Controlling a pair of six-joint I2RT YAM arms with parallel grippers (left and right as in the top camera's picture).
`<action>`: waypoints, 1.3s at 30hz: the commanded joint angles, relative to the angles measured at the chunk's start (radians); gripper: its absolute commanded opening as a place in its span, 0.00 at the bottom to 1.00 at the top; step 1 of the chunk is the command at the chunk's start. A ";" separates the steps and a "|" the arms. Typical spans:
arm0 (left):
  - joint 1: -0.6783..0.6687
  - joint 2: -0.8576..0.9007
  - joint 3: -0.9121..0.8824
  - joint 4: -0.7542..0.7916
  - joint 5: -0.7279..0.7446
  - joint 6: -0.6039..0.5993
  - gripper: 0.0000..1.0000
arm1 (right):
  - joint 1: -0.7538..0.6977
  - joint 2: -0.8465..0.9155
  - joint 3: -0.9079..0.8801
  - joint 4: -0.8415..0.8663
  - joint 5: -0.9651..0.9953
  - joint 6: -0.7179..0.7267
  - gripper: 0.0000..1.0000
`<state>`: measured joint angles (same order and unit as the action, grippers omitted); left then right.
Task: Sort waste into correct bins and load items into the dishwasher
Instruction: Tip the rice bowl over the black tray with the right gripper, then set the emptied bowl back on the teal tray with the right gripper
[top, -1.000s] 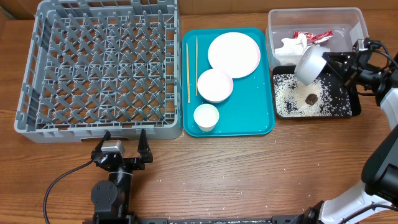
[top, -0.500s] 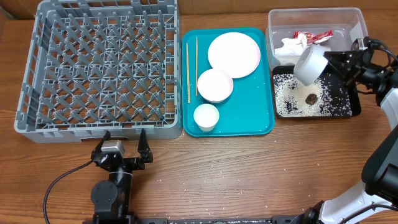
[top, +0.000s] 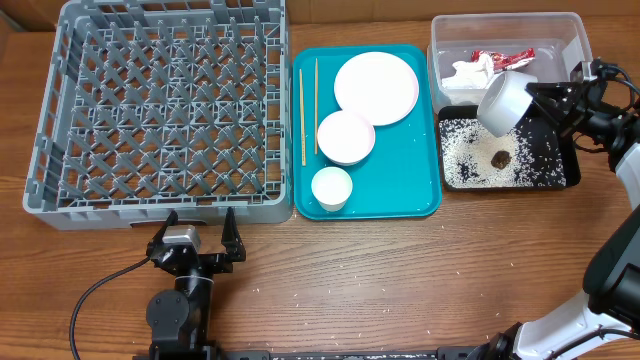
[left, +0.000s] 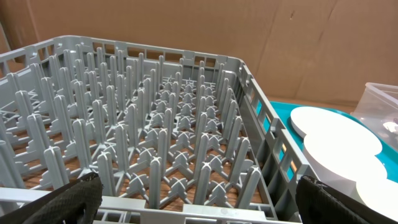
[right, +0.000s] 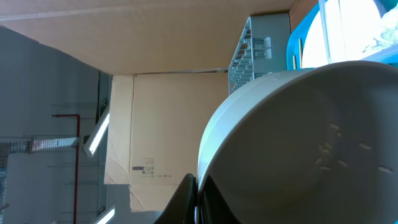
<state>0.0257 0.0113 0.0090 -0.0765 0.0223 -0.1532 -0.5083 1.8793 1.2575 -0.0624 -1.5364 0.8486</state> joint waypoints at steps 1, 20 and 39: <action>-0.005 -0.007 -0.004 -0.001 -0.004 0.019 1.00 | 0.006 -0.015 0.006 0.010 -0.033 -0.016 0.04; -0.005 -0.007 -0.004 -0.001 -0.004 0.019 1.00 | 0.391 -0.014 0.006 0.017 0.092 -0.143 0.04; -0.005 -0.007 -0.004 -0.001 -0.004 0.019 1.00 | 0.691 -0.148 0.129 -0.782 1.118 -0.508 0.04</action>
<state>0.0257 0.0113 0.0090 -0.0765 0.0223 -0.1532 0.1379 1.7954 1.3254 -0.8181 -0.6327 0.3717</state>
